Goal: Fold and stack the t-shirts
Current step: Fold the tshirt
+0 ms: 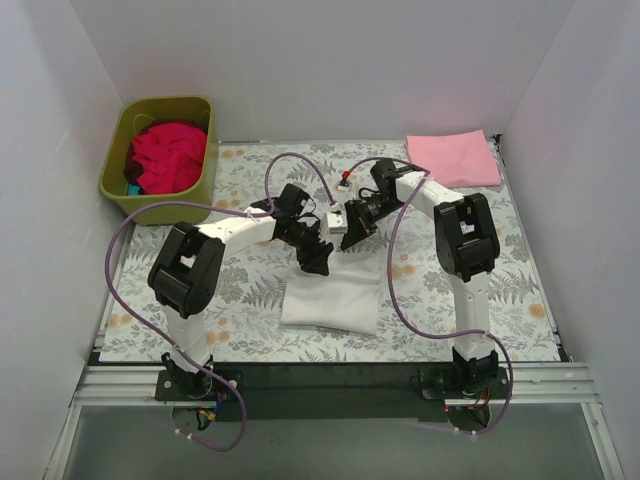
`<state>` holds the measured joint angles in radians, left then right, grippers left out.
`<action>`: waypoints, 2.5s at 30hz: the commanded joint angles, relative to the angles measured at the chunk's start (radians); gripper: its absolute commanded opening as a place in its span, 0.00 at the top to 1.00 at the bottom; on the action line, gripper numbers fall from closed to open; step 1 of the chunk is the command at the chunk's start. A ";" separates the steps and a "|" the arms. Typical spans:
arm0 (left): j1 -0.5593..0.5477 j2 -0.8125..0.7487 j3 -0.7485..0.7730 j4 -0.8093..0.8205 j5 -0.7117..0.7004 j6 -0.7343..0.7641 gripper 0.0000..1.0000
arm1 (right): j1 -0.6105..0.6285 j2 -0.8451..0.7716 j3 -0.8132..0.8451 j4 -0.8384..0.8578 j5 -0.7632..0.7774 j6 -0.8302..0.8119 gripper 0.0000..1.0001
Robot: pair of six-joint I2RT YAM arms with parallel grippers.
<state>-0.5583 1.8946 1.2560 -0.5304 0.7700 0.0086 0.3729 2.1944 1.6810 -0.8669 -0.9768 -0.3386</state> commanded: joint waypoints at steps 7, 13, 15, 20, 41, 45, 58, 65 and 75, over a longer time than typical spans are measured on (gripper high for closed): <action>-0.049 0.008 0.006 0.041 0.012 0.048 0.64 | 0.054 0.042 -0.064 0.134 -0.029 0.087 0.85; -0.060 0.005 0.011 0.020 0.011 0.056 0.94 | 0.058 0.113 -0.078 0.161 -0.022 0.090 0.86; -0.058 -0.008 0.010 0.007 0.008 0.062 0.97 | 0.060 0.134 -0.086 0.167 -0.020 0.084 0.87; -0.060 -0.049 0.013 -0.005 0.003 0.065 1.00 | 0.066 0.166 -0.118 0.169 -0.023 0.059 0.89; 0.001 -0.020 0.164 -0.003 -0.038 0.099 1.00 | 0.070 0.168 -0.178 0.169 -0.060 0.010 0.90; 0.011 -0.009 0.163 -0.005 -0.041 0.119 1.00 | 0.069 0.165 -0.181 0.169 -0.059 0.007 0.90; 0.012 -0.081 0.112 0.075 -0.087 0.099 0.66 | 0.069 0.088 -0.113 0.146 0.025 0.012 0.82; 0.015 -0.190 0.103 0.041 -0.095 0.064 0.62 | 0.069 0.031 -0.029 0.068 0.151 -0.020 0.69; 0.124 -0.200 0.127 -0.063 -0.074 -0.087 0.64 | 0.040 -0.010 0.167 -0.070 0.346 -0.094 0.56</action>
<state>-0.4862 1.6859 1.3445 -0.5076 0.6739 -0.0193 0.4381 2.2536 1.7584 -0.8597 -0.7105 -0.3843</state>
